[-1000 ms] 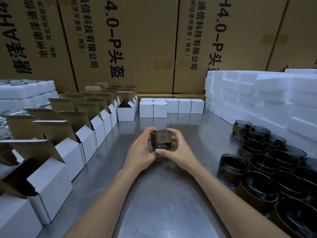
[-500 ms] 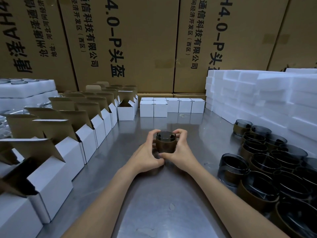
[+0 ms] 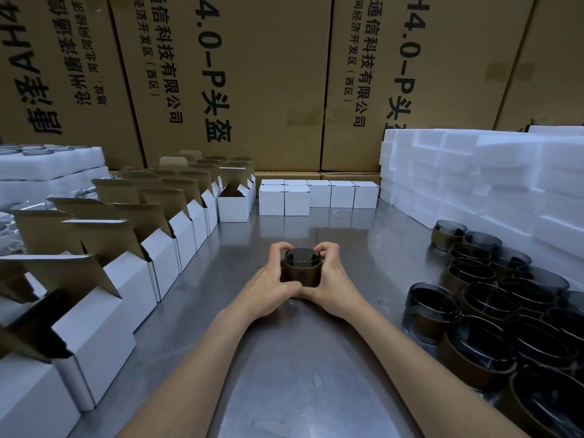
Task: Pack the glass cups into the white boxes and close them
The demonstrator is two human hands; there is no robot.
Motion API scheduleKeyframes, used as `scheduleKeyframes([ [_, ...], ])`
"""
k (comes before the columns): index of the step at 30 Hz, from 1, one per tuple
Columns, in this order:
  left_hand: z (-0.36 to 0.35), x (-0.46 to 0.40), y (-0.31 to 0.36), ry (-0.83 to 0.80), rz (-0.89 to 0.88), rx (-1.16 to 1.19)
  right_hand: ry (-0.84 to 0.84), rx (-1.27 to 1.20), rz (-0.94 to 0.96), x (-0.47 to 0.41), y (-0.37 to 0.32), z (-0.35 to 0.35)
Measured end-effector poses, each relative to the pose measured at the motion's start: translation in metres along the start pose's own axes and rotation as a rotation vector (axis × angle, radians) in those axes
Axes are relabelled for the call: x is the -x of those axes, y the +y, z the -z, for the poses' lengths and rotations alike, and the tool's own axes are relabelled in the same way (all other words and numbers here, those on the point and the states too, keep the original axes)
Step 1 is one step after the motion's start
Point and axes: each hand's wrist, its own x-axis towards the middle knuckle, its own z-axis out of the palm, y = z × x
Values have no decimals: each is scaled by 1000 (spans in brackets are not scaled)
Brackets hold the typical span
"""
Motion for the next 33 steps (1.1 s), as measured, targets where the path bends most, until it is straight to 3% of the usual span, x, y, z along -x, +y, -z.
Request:
scheduleKeyframes([
  [8,0,-5,-5,3,-3,82,-37,-51,-57,1,-3,1],
  [11,0,-8,-8,21,-7,216,-11,-113,-68,1,-3,0],
  [16,7,-29,-16,258,65,441,173,-373,-134,-8,-2,1],
  [20,25,-61,-35,325,97,90,356,-482,-299,-20,7,-1],
  [27,69,-136,-56,252,339,-593,358,-310,-333,-23,13,-10],
  [33,87,-181,-61,170,335,-1129,333,-221,-337,-23,9,-10],
])
